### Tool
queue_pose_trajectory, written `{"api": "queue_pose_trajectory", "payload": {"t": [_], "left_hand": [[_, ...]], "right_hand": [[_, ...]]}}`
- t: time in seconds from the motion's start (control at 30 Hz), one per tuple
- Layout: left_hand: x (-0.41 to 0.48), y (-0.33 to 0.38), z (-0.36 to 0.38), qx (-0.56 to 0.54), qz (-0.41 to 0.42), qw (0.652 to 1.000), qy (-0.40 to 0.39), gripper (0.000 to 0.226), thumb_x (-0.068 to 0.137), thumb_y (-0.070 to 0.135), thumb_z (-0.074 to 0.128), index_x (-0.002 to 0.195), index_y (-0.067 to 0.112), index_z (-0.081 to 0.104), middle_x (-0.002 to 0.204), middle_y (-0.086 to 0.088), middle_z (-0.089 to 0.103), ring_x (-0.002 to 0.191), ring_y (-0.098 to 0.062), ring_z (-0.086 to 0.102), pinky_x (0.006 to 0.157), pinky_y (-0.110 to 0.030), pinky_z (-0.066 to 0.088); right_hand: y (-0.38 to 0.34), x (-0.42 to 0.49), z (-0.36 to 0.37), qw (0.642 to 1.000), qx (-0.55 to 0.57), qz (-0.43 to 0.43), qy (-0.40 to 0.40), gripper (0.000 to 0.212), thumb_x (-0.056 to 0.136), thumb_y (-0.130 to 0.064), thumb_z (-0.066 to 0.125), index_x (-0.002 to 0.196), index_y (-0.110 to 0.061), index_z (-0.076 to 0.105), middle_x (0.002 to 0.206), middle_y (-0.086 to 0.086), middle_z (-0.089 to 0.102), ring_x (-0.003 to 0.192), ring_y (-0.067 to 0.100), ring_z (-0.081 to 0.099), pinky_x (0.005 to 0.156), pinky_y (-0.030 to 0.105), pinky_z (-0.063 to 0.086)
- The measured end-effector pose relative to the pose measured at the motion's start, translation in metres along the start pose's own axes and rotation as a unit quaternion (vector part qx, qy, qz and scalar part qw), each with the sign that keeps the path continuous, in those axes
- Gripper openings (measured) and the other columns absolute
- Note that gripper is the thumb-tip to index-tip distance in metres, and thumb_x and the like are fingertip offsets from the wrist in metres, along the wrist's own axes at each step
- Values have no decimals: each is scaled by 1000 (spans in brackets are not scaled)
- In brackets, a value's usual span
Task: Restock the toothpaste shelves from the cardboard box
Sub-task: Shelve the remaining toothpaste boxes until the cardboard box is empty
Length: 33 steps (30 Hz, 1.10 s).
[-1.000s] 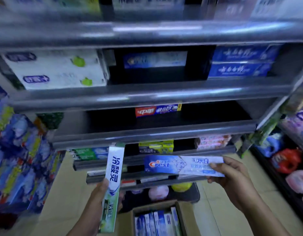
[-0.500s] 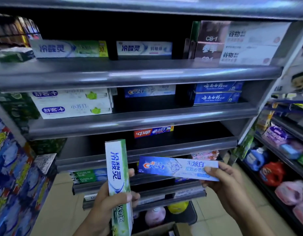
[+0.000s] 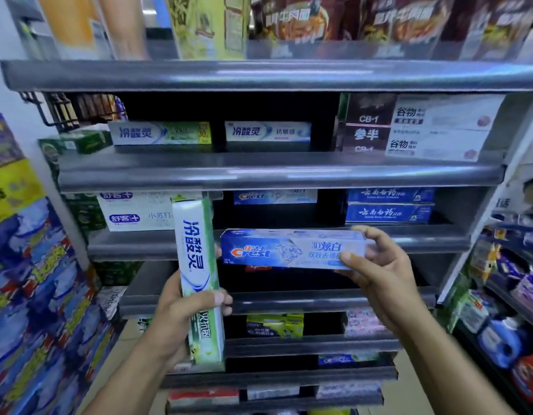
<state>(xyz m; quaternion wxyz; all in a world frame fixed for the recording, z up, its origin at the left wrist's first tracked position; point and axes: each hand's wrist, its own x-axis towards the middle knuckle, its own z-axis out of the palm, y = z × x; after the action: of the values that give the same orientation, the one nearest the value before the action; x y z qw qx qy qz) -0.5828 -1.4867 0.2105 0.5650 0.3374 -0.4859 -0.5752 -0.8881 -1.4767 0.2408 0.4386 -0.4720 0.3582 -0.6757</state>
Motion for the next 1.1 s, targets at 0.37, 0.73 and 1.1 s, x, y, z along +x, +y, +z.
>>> {"api": "queue_pose_trajectory", "payload": {"t": [0.37,0.73,1.1], "left_hand": [[47,-1,18,93,46,993,58,62,47,22,85,107,28,69,81,-12,72,68,-28,67,58,-38,59],[77,2,25,206,59,975,63,54,56,19,83,106,26,62,88,21,74,79,0,69,67,-16,54],[75,3,29,279,74,954,81,53,49,36,82,93,57,63,101,17,70,87,5,67,64,-5,49]], "right_hand": [[2,78,0,961,-253,-104,47,47,79,-19,85,122,-26,67,94,-11,68,68,-6,54,68,9,47],[17,106,1,877,-468,-89,61,39,86,-37,76,123,-30,69,87,-6,69,74,9,60,71,28,43],[16,105,9,794,-605,-35,35,43,90,-39,63,131,-31,62,104,13,73,88,36,66,66,35,49]]}}
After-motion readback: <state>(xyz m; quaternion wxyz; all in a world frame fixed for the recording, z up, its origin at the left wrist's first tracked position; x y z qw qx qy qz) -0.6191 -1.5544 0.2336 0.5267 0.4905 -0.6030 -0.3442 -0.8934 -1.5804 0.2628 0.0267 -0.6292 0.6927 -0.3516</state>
